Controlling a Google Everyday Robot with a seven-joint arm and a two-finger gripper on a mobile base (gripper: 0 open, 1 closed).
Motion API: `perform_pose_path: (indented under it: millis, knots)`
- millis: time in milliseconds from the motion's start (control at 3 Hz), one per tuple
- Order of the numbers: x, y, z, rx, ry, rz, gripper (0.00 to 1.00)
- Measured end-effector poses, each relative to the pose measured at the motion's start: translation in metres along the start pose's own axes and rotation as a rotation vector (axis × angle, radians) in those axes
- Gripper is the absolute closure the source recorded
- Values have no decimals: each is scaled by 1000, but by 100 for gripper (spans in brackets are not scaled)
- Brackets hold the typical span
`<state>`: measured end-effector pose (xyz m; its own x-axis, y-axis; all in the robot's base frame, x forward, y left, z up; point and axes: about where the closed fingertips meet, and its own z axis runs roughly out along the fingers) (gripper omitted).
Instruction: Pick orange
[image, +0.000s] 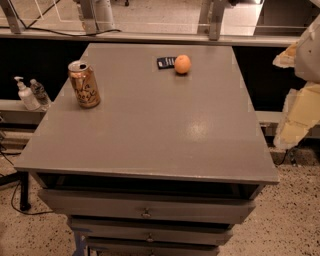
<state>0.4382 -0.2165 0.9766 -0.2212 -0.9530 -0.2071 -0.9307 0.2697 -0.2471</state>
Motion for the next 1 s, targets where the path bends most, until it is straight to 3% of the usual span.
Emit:
perform_pose_path:
  millis: [667,1000]
  knots:
    - [3,-7,2,23,-22,16,0]
    - [3,-32,20,64,-58,30,0]
